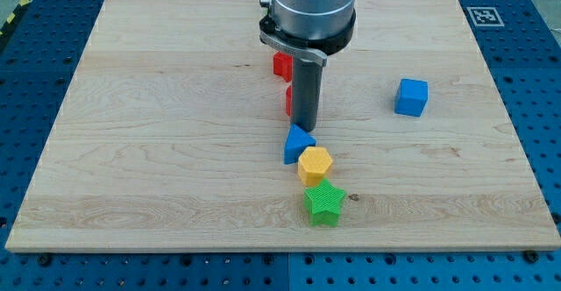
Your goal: Move the blue triangle towards blue cube
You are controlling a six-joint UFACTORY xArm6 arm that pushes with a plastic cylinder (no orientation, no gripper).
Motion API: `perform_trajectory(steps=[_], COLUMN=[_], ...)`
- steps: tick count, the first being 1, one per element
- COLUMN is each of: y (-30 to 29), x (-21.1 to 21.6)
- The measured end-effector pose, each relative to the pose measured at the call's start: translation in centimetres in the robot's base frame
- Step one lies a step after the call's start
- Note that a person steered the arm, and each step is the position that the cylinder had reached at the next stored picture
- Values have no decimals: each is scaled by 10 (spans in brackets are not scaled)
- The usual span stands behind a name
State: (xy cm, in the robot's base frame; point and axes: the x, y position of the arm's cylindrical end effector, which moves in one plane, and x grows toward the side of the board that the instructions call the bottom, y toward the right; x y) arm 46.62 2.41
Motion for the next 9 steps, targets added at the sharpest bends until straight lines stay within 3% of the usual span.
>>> perform_trajectory(steps=[3, 4, 5, 6, 9], y=[-3, -57, -71, -57, 42], x=[-32, -18, 41, 64, 50])
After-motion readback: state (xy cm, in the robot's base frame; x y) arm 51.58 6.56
